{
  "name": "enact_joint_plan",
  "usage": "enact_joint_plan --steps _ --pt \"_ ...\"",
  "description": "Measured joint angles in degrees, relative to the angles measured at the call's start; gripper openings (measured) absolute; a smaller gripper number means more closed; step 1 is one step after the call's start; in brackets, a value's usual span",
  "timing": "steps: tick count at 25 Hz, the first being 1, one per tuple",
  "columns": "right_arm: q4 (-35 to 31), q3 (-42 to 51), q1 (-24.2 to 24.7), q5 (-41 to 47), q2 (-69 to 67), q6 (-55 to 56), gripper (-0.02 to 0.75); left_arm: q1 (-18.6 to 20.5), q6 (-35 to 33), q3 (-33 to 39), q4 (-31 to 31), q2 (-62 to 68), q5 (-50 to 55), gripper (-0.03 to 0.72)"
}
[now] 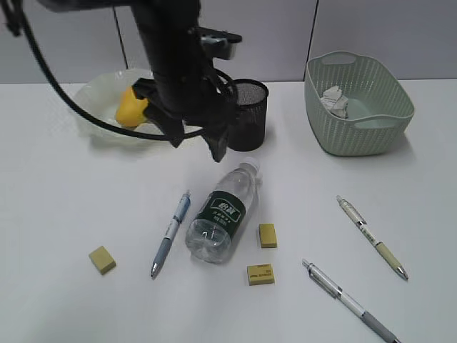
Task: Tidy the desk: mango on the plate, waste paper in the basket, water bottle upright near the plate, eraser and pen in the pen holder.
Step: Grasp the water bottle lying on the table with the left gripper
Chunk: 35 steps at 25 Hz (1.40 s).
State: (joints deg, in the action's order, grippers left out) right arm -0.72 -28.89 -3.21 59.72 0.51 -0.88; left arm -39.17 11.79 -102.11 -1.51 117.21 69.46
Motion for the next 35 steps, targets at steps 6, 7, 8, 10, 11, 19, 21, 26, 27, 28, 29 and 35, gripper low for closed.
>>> enact_joint_plan --steps 6,7,8,10,11,19,21,26,27,28,29,35 --pt "0.0 0.0 0.0 0.0 0.0 0.0 0.387 -2.2 0.0 -9.4 0.7 9.7 0.0 0.565" --pt "0.0 0.0 0.0 0.0 0.0 0.0 0.387 -2.4 0.0 -10.4 1.0 10.9 0.0 0.565" --pt "0.0 0.0 0.0 0.0 0.0 0.0 0.387 -2.5 0.0 -10.9 1.5 11.8 0.0 0.565" --pt "0.0 0.0 0.0 0.0 0.0 0.0 0.387 -2.6 0.0 -11.2 2.3 12.9 0.0 0.565" --pt "0.0 0.0 0.0 0.0 0.0 0.0 0.387 -2.6 -0.1 -11.2 2.6 13.3 0.1 0.565" --pt "0.0 0.0 0.0 0.0 0.0 0.0 0.387 -2.8 -0.3 -11.6 4.2 15.7 0.2 0.565" --pt "0.0 0.0 0.0 0.0 0.0 0.0 0.387 -3.0 -0.4 -11.6 4.8 16.0 0.2 0.565" --pt "0.0 0.0 0.0 0.0 0.0 0.0 0.386 -3.4 -0.4 -11.6 5.5 17.5 0.2 0.566" --pt "0.0 0.0 0.0 0.0 0.0 0.0 0.386 -3.4 -0.4 -11.6 5.7 17.9 0.2 0.566" --pt "0.0 0.0 0.0 0.0 0.0 0.0 0.386 -3.4 -0.4 -11.6 6.0 18.4 0.2 0.566" --pt "0.0 0.0 0.0 0.0 0.0 0.0 0.386 -3.4 -0.4 -11.6 6.3 18.7 0.1 0.566" --pt "0.0 0.0 0.0 -0.1 0.0 0.0 0.386 -3.4 -1.4 -11.7 6.8 18.9 0.1 0.545"
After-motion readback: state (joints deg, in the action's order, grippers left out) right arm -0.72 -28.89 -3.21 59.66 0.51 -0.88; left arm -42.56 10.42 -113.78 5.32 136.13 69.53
